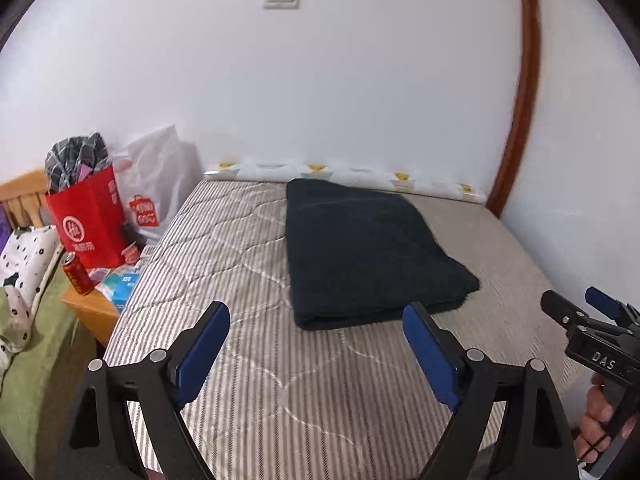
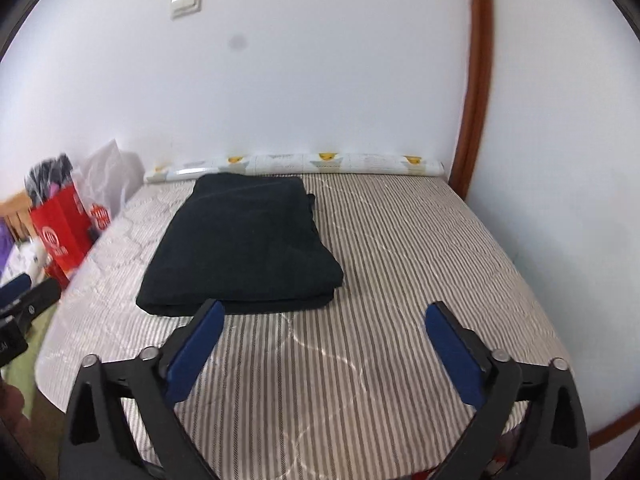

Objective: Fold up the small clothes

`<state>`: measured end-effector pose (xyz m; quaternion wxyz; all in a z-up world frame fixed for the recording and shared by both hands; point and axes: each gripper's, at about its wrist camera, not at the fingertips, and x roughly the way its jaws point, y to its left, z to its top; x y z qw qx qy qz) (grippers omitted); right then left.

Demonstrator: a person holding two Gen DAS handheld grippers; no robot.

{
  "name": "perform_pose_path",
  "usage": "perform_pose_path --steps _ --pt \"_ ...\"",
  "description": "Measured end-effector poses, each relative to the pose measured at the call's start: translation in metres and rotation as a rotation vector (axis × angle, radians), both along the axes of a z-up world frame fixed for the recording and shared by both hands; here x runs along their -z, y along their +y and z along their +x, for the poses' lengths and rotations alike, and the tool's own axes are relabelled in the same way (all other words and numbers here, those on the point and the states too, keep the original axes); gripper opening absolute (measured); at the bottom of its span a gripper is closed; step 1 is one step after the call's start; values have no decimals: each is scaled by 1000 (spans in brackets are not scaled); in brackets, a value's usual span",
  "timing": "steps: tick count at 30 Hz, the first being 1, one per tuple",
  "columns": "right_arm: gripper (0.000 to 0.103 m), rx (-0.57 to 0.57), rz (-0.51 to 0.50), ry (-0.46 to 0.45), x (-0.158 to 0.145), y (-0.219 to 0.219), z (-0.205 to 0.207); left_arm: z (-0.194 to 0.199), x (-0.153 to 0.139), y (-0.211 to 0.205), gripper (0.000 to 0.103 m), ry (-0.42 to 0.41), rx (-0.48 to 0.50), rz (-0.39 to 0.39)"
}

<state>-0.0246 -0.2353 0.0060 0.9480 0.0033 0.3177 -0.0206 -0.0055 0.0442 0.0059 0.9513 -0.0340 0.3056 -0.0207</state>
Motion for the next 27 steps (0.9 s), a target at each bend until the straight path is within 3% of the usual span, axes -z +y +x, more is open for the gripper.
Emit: perform_pose_path --steps 10,27 --pt "103 38 -45 -33 -5 -10 -28 -16 -1 -18 88 -17 31 29" --pt "103 62 -57 -31 -9 -15 -35 -26 -1 -20 88 -14 16 7"
